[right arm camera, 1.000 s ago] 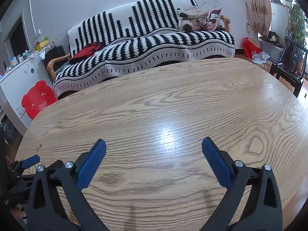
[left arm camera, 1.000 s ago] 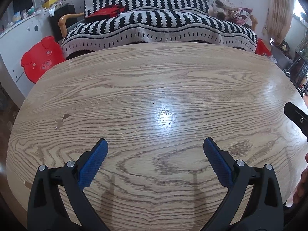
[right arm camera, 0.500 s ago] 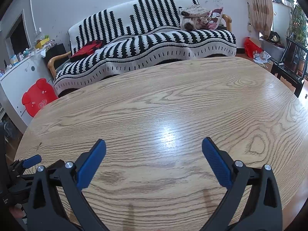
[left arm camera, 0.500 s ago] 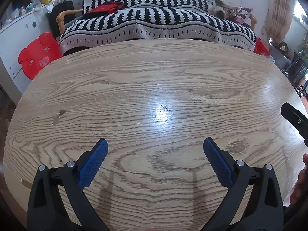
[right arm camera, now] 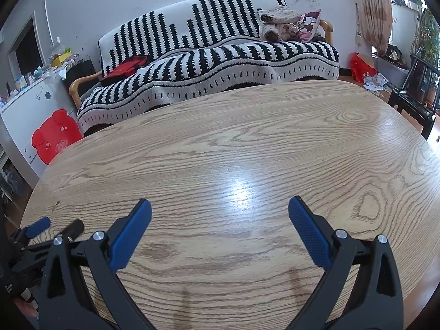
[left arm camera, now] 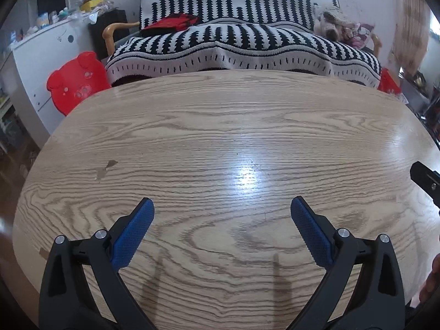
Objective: Collect trash
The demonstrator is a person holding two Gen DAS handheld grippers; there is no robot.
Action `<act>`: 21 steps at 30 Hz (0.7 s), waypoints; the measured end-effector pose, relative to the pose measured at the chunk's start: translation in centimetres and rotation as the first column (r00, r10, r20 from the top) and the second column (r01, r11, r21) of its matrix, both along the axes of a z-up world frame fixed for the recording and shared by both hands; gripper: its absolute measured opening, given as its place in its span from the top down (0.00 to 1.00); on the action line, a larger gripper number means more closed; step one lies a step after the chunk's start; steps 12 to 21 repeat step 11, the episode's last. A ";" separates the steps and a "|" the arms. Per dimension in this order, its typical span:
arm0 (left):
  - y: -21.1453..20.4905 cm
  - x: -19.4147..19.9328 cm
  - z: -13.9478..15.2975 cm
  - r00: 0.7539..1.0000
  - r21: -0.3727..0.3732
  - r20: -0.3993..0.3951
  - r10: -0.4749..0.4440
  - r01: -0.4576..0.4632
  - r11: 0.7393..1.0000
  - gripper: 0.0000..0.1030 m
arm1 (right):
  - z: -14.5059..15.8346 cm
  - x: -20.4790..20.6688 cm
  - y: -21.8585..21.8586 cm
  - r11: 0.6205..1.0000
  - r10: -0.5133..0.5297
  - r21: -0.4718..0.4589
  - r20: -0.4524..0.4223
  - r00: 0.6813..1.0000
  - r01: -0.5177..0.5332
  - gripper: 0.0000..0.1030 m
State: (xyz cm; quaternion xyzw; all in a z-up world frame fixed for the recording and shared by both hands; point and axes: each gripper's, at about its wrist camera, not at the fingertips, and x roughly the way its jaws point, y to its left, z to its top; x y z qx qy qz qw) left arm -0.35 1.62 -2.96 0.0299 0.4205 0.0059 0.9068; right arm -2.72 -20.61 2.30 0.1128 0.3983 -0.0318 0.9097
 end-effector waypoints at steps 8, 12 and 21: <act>-0.4 0.4 0.2 0.999 0.003 0.008 -0.031 0.031 1.000 0.06 | -0.2 0.1 0.4 1.000 0.016 -0.027 -0.008 1.000 -0.016 0.07; -0.3 0.6 -0.1 0.999 -0.040 -0.013 -0.052 0.052 0.998 0.06 | -0.3 0.1 0.4 0.999 0.022 -0.037 -0.010 1.000 -0.023 0.07; -0.3 0.6 -0.1 0.999 -0.040 -0.013 -0.052 0.052 0.998 0.06 | -0.3 0.1 0.4 0.999 0.022 -0.037 -0.010 1.000 -0.023 0.07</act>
